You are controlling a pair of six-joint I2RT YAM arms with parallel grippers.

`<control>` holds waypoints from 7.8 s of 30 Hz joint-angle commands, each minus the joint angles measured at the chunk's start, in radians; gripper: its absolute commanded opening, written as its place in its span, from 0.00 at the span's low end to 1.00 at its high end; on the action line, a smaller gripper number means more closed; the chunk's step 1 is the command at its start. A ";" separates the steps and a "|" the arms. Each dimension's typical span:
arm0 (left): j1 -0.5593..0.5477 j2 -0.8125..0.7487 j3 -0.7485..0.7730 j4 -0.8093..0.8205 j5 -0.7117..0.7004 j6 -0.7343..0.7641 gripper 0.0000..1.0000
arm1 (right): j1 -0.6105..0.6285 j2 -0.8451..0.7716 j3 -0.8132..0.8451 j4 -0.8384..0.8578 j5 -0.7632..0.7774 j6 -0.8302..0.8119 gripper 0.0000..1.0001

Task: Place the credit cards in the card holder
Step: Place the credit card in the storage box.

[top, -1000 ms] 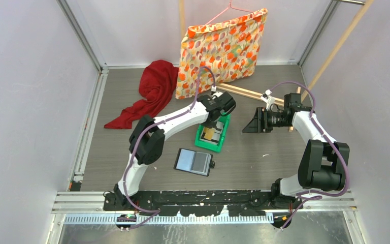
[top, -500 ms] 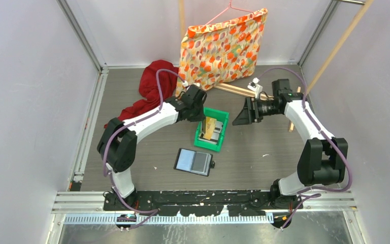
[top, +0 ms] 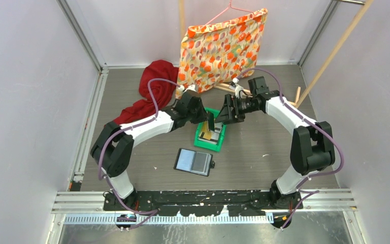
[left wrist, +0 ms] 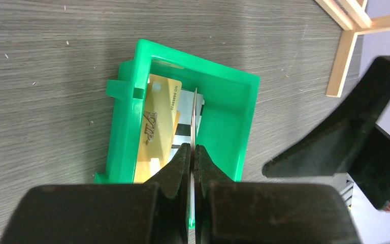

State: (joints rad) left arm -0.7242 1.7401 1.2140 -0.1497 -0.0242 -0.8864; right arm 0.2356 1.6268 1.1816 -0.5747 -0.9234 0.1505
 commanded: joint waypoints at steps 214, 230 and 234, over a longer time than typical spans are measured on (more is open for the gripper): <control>0.105 -0.397 -0.399 0.096 0.354 0.213 0.00 | 0.080 0.046 0.012 0.092 0.049 0.148 0.78; 0.104 -0.369 -0.396 0.258 0.426 0.138 0.00 | 0.078 0.137 0.098 0.189 0.032 0.432 1.00; 0.101 -0.353 -0.392 0.276 0.435 0.128 0.00 | 0.081 0.162 0.105 0.206 0.041 0.474 1.00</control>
State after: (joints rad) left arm -0.6250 1.3731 0.8120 0.0483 0.3794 -0.7376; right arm 0.3168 1.7649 1.2507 -0.4007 -0.8967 0.5488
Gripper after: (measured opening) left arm 0.012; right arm 0.996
